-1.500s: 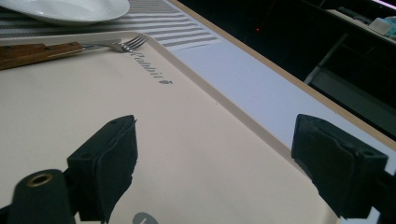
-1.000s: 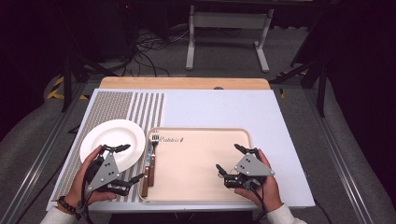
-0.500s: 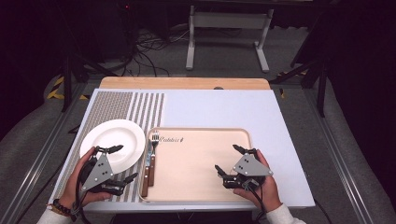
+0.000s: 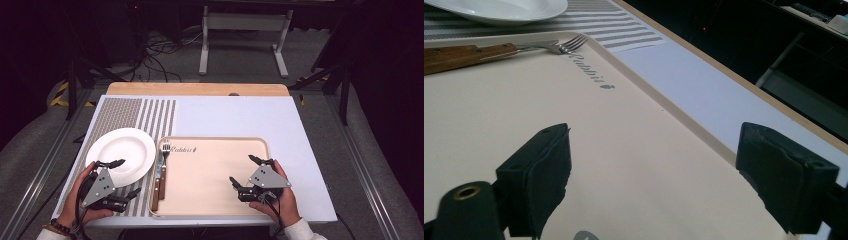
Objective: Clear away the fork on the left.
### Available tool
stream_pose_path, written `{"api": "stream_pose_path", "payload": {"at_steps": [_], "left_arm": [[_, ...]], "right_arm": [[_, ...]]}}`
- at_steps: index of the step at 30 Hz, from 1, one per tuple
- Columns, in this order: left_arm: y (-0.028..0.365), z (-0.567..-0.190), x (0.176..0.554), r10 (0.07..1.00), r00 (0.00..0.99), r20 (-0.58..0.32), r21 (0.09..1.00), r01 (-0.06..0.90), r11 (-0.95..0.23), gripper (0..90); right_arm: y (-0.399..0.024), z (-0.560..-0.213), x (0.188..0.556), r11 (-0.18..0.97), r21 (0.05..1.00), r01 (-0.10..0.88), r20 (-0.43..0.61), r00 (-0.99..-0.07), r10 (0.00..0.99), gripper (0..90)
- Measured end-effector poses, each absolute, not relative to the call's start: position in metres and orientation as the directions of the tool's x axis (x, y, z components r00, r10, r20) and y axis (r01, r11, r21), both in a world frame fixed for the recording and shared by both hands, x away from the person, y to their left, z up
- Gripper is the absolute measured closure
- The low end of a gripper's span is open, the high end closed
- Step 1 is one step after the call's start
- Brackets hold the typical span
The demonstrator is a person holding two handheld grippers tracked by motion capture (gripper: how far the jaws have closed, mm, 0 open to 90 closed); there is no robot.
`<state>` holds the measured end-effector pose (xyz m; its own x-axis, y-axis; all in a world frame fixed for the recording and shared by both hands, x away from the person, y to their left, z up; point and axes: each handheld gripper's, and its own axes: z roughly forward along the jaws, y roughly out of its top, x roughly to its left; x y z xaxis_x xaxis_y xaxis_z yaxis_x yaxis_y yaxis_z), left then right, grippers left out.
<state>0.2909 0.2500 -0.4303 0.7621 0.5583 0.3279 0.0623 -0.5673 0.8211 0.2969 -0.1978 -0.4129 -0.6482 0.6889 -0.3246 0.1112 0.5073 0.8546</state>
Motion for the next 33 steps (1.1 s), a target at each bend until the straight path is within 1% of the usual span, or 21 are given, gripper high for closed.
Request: {"api": "stream_pose_path", "payload": {"at_steps": [8, 13, 17, 19, 21, 22, 24, 25, 29, 33], "left_arm": [[0.262, -0.438, 0.288, 0.59, 0.742, 0.317, 0.816, 0.104, -0.569, 7.5], [0.271, -0.444, 0.289, 0.619, 0.736, 0.276, 0.824, 0.151, -0.547, 7.7], [0.281, -0.451, 0.29, 0.654, 0.716, 0.246, 0.828, 0.195, -0.526, 9.9], [0.284, -0.453, 0.289, 0.661, 0.706, 0.255, 0.823, 0.201, -0.531, 12.1], [0.285, -0.454, 0.288, 0.663, 0.705, 0.252, 0.821, 0.207, -0.532, 12.3], [0.286, -0.455, 0.288, 0.659, 0.704, 0.264, 0.81, 0.209, -0.548, 12.4], [0.286, -0.456, 0.287, 0.659, 0.702, 0.269, 0.806, 0.21, -0.553, 12.4], [0.286, -0.457, 0.287, 0.654, 0.701, 0.284, 0.796, 0.208, -0.569, 12.3], [0.288, -0.46, 0.287, 0.661, 0.698, 0.278, 0.794, 0.22, -0.566, 11.3], [0.289, -0.461, 0.286, 0.664, 0.677, 0.317, 0.779, 0.214, -0.59, 10.8]], "right_arm": [[-0.197, -0.414, 0.298, 0.508, 0.854, 0.116, -0.319, -0.654, 0.686, 15.5], [-0.197, -0.414, 0.301, 0.504, 0.856, 0.118, -0.314, -0.655, 0.687, 15.5], [-0.197, -0.415, 0.303, 0.5, 0.858, 0.119, -0.306, -0.664, 0.682, 15.5], [-0.197, -0.415, 0.304, 0.499, 0.858, 0.121, -0.303, -0.666, 0.681, 15.5], [-0.197, -0.416, 0.305, 0.501, 0.857, 0.122, -0.303, -0.667, 0.681, 15.5], [-0.197, -0.416, 0.305, 0.501, 0.857, 0.123, -0.303, -0.668, 0.68, 15.6], [-0.196, -0.416, 0.305, 0.502, 0.856, 0.124, -0.302, -0.668, 0.68, 15.6], [-0.196, -0.416, 0.306, 0.501, 0.857, 0.123, -0.302, -0.667, 0.681, 15.6], [-0.195, -0.416, 0.306, 0.499, 0.858, 0.123, -0.3, -0.668, 0.681, 15.6], [-0.193, -0.415, 0.308, 0.5, 0.858, 0.115, -0.305, -0.67, 0.677, 15.6]]}}
